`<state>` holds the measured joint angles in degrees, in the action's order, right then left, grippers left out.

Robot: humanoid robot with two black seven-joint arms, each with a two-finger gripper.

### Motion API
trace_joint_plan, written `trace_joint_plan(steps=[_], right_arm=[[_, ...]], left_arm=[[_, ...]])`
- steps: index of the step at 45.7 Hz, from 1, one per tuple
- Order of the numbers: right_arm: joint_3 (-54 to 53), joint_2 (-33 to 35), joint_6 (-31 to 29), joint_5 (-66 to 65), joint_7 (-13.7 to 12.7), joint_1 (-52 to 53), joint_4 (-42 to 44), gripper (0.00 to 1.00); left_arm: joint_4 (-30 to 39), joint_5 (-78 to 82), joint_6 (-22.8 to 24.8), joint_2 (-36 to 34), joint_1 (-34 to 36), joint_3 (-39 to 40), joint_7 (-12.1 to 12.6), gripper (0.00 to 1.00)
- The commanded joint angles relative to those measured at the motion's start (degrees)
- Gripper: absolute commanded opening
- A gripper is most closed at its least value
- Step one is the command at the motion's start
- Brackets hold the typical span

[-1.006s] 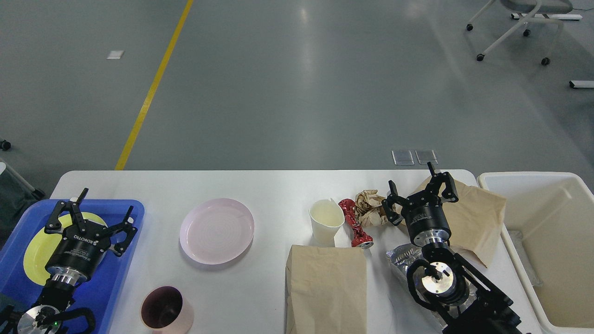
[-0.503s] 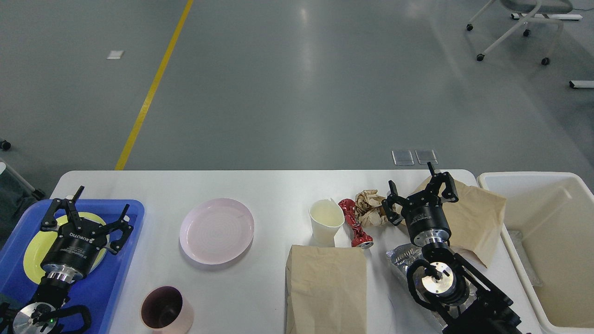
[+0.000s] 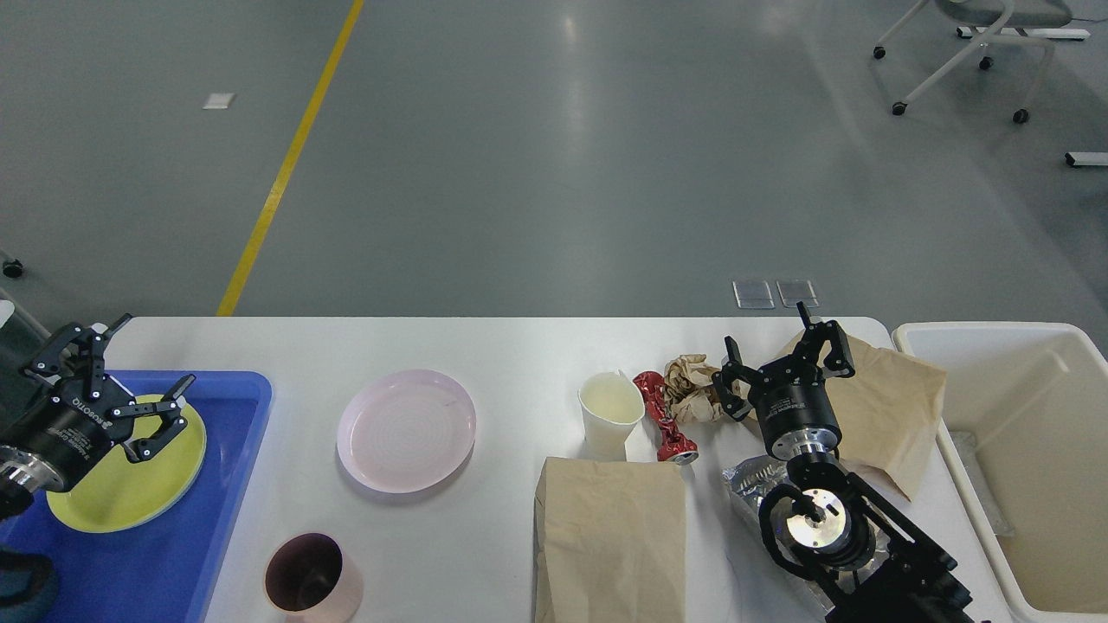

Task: Tidy desktop
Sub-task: 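Lift the left gripper up off the blue tray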

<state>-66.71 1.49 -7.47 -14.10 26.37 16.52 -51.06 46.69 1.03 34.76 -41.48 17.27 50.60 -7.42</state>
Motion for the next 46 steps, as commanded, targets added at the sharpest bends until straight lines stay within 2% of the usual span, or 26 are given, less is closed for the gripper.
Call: trace_joint_plan(steps=[1,7,8,9,11,14,16,20,23,28,37,38,41,46], right_arm=[[0.0,0.0,0.0,-0.05,0.0,0.0,0.0,1.0],[0.0,0.0,0.0,-0.05,0.0,0.0,0.0,1.0],[0.0,0.0,0.0,-0.05,0.0,0.0,0.0,1.0],[0.0,0.0,0.0,0.03,0.0,0.0,0.0,1.0],[0.0,0.0,0.0,0.04,0.0,0.0,0.0,1.0],[0.0,0.0,0.0,0.03,0.0,0.0,0.0,1.0],[0.0,0.0,0.0,0.04,0.0,0.0,0.0,1.0],[0.0,0.0,0.0,-0.05,0.0,0.0,0.0,1.0],[0.0,0.0,0.0,0.04,0.0,0.0,0.0,1.0],[0.0,0.0,0.0,0.04,0.0,0.0,0.0,1.0],[0.0,0.0,0.0,0.04,0.0,0.0,0.0,1.0],[0.0,0.0,0.0,0.04,0.0,0.0,0.0,1.0],[0.0,0.0,0.0,0.04,0.0,0.0,0.0,1.0],[0.0,0.0,0.0,0.03,0.0,0.0,0.0,1.0]], left_arm=[[-0.02,0.11,0.75,-9.23,13.03,-22.09,-0.05,0.97],[-0.02,0.55,1.28,-14.5,31.22,-44.84,0.21,0.97],[0.07,0.55,1.36,-16.08,37.34,-53.24,-0.05,0.97],[-0.02,0.55,1.28,-16.35,40.71,-57.41,0.03,0.97],[-0.02,0.81,0.49,-16.09,47.3,-66.11,0.56,0.97],[0.07,0.72,0.48,-15.22,55.74,-78.16,0.03,0.97],[0.07,0.73,0.92,-13.99,60.4,-84.85,0.65,0.97],[1.12,0.55,1.1,-11.62,67.01,-95.84,0.12,0.97],[2.52,-0.07,1.28,-9.86,69.47,-101.3,-0.14,0.97],[6.91,0.81,1.19,-5.11,74.21,-110.0,1.0,0.97],[21.41,0.64,1.01,3.32,98.11,-126.6,0.74,0.97],[23.08,-0.32,0.49,4.72,99.87,-128.89,-0.22,0.97],[25.72,-1.47,0.13,8.33,104.88,-133.56,-0.75,0.97],[29.24,-2.88,1.19,15.36,110.52,-135.94,-0.58,0.97]])
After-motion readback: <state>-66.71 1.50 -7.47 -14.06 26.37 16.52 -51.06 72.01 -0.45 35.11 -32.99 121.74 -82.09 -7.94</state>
